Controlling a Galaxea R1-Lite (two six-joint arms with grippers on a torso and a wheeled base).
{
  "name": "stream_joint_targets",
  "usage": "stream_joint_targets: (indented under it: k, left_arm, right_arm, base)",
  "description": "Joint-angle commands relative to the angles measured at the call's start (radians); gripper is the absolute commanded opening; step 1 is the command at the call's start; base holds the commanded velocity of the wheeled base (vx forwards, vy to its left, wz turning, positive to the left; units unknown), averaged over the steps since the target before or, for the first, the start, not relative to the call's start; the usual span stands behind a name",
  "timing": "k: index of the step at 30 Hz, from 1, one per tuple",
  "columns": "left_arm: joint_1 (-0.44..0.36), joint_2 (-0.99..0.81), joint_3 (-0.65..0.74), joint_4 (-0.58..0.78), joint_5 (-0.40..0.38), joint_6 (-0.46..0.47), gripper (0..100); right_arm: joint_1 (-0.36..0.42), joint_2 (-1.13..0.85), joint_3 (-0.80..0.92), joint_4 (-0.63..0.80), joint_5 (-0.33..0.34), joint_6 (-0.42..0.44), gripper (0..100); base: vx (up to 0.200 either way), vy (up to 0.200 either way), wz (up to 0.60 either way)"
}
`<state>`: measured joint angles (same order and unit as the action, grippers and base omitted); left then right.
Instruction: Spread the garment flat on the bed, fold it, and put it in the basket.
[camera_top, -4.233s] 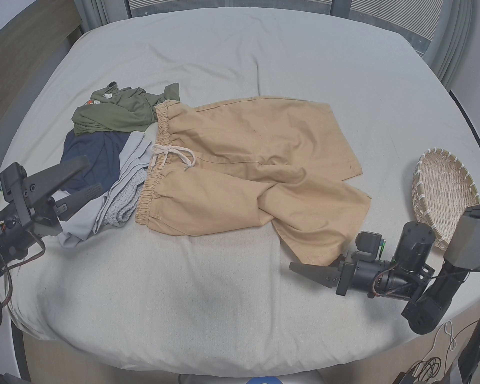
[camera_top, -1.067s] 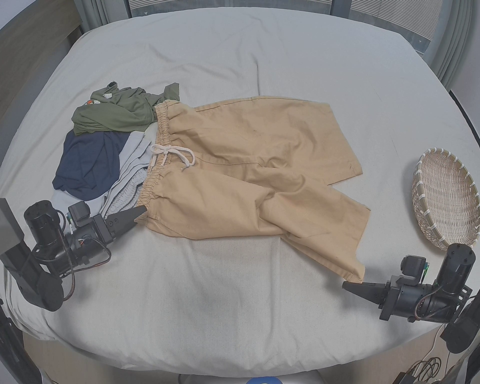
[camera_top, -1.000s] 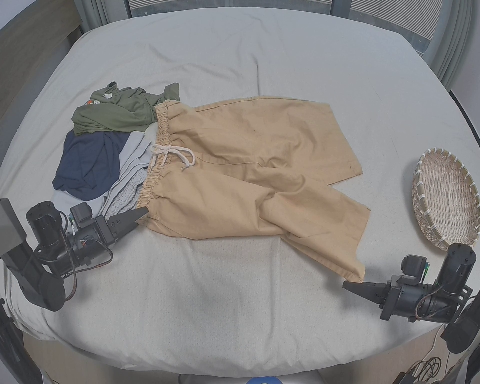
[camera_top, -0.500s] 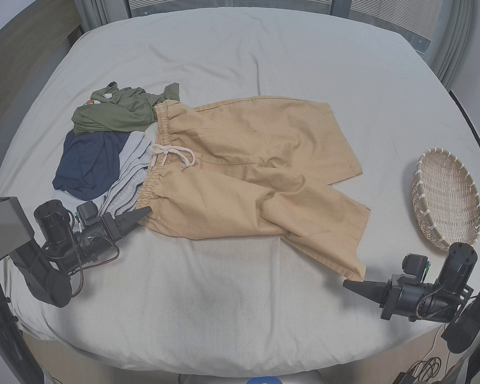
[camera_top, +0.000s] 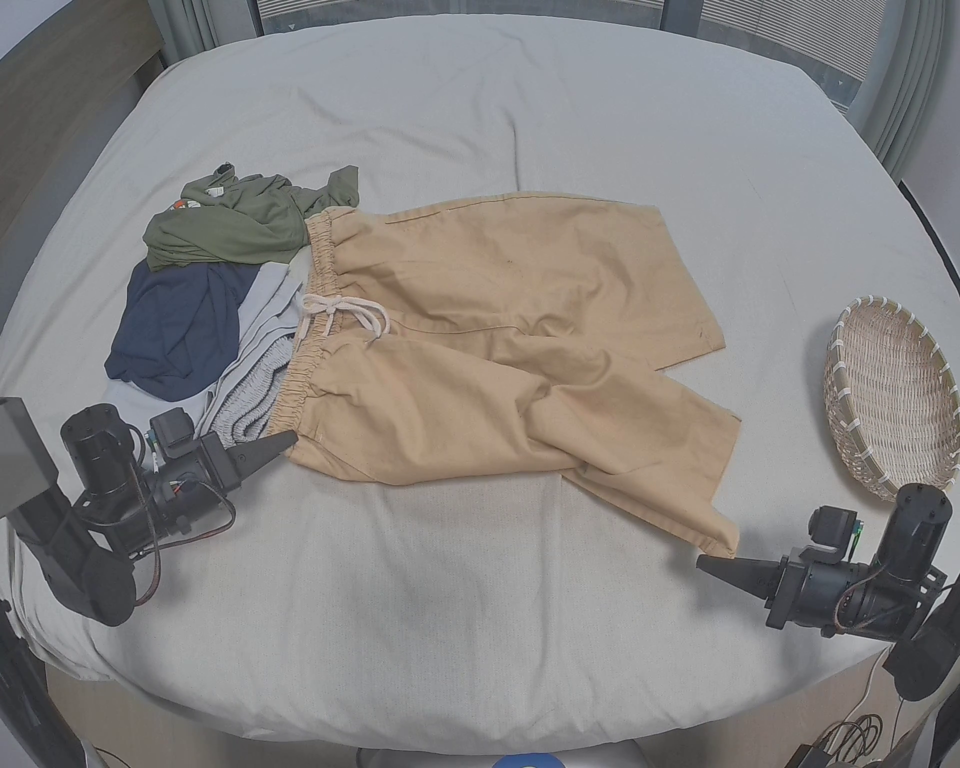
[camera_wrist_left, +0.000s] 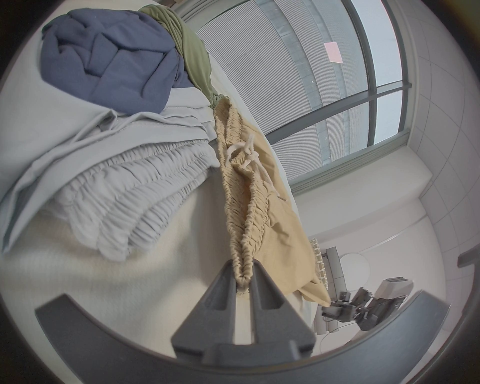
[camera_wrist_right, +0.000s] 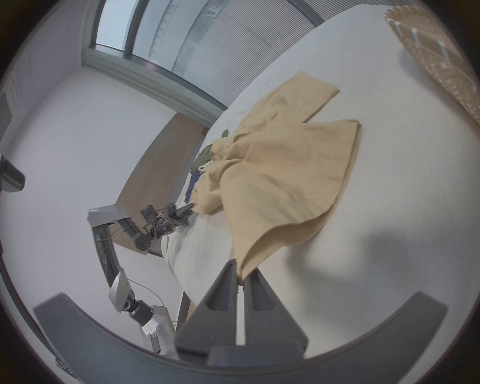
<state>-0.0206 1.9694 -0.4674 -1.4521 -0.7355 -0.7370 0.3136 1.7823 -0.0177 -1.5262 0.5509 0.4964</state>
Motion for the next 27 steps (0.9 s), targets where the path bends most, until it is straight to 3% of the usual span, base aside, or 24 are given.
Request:
stream_joint_targets:
  k: [1,4,17,27]
  left_arm:
    - [-0.022,-0.218,0.107,0.062,-0.016,-0.050,0]
    - [-0.010,-0.273,0.108,0.133,-0.015,-0.051,0]
    - [0.148,-0.234,-0.013,0.357,-0.013,-0.050,0]
    - [0.077,-0.191,0.098,0.352,-0.010,-0.019,0]
  right_arm:
    - [-0.114,0.196,0.007,-0.012,0.037,-0.002,0]
    - [-0.120,0.193,0.018,0.004,0.084,-0.004,0]
    - [-0.039,0.068,0.018,0.238,0.083,-0.021,0]
    - [0.055,-0.050,0.018,0.431,0.080,-0.024,0]
  base:
    - [0.000,0.000,0.00]
    - [0.000,0.000,0.00]
    - [0.000,0.000,0.00]
    - [0.000,0.000,0.00]
